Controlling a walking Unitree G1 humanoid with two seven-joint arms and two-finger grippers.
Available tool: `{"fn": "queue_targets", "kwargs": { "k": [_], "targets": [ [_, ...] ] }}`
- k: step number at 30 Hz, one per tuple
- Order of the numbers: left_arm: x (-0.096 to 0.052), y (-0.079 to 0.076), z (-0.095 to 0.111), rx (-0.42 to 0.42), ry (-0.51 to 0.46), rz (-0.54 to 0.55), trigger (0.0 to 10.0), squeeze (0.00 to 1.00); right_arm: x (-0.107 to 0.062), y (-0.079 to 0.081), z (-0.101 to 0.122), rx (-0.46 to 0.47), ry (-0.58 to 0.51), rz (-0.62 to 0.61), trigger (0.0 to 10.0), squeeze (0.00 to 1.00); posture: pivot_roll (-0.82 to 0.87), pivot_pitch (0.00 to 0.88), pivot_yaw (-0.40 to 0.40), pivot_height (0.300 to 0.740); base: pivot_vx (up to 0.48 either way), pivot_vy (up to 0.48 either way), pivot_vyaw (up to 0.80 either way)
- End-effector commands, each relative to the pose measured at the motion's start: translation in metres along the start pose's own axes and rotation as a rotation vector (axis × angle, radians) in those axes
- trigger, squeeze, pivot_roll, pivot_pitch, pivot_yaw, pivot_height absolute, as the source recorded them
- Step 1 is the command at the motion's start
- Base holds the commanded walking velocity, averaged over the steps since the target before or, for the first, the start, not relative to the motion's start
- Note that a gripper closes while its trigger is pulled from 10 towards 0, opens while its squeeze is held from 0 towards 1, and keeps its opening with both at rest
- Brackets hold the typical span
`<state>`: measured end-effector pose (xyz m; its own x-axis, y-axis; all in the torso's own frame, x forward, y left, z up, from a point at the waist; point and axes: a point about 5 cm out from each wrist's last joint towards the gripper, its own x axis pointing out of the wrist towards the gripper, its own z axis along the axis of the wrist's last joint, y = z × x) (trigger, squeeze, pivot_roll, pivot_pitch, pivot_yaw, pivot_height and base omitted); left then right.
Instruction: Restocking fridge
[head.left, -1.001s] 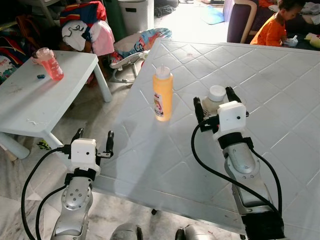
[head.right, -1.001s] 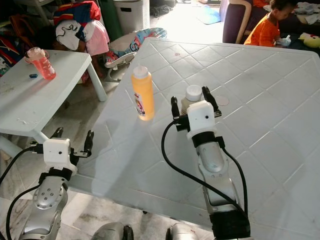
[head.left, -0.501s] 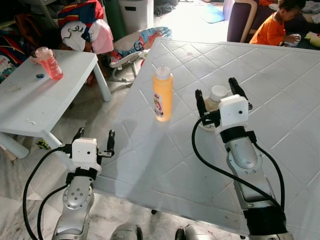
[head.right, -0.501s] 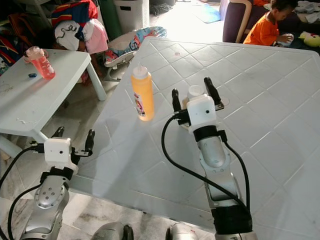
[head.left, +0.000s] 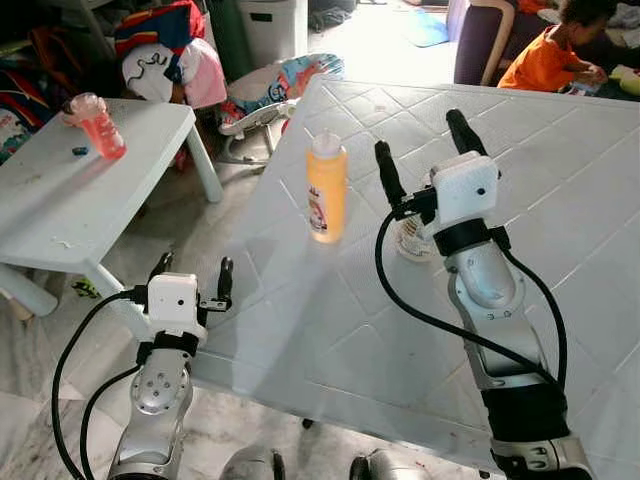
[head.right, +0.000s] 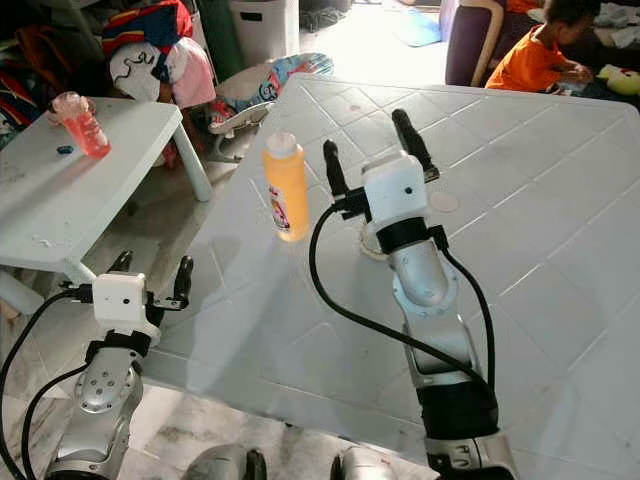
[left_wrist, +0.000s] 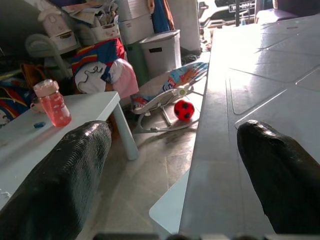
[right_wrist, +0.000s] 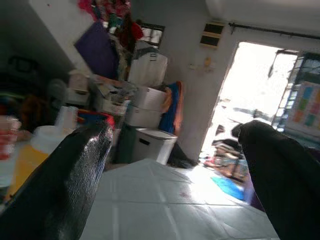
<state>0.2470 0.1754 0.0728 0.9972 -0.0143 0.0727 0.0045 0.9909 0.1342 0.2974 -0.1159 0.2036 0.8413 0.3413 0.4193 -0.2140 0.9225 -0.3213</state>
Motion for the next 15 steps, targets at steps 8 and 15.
{"fn": "queue_targets", "kwargs": {
  "k": [8, 15],
  "targets": [
    [0.0, 0.003, 0.002, 0.018, -0.005, 0.004, 10.0, 0.0, -0.002, 0.039, 0.0, 0.109, 0.004, 0.201, 10.0, 0.0, 0.02, 0.05, 0.046, 0.74, 0.0, 0.0, 0.0],
    [0.001, 0.004, 0.002, 0.024, -0.005, -0.002, 10.0, 0.0, -0.002, 0.045, -0.015, 0.145, 0.059, 0.202, 10.0, 1.0, 0.03, 0.064, 0.051, 0.74, 0.0, 0.0, 0.0]
  ]
}}
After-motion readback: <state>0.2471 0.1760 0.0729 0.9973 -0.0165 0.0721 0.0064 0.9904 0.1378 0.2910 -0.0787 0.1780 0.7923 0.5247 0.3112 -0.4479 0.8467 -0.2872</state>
